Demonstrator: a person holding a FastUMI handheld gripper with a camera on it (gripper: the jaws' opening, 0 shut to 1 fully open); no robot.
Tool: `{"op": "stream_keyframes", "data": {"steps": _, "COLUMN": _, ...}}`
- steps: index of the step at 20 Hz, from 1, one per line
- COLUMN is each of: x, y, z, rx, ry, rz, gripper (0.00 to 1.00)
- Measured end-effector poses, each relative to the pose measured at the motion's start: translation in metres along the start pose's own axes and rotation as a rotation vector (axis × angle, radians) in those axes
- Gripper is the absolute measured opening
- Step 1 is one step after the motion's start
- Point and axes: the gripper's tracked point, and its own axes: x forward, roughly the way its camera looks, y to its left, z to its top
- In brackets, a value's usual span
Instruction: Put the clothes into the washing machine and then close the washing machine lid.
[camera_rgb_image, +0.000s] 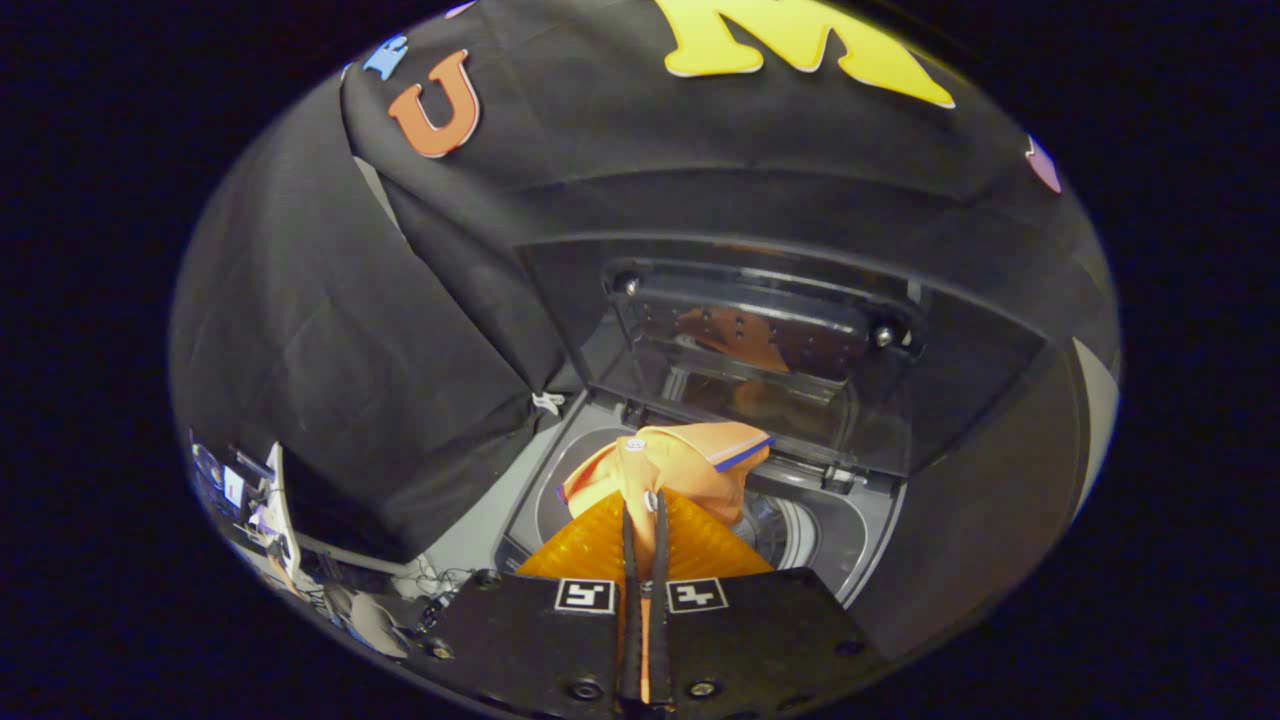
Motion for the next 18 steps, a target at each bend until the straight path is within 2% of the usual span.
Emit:
{"op": "stream_keyframes", "data": {"steps": 11, "x": 0.051, "y": -0.016, "z": -0.047, "rx": -0.013, "ry": 0.155, "rz": -0.053, "gripper": 0.06}}
{"op": "stream_keyframes", "data": {"steps": 18, "x": 0.055, "y": -0.029, "z": -0.053, "rx": 0.011, "ry": 0.187, "rz": -0.088, "gripper": 0.06}}
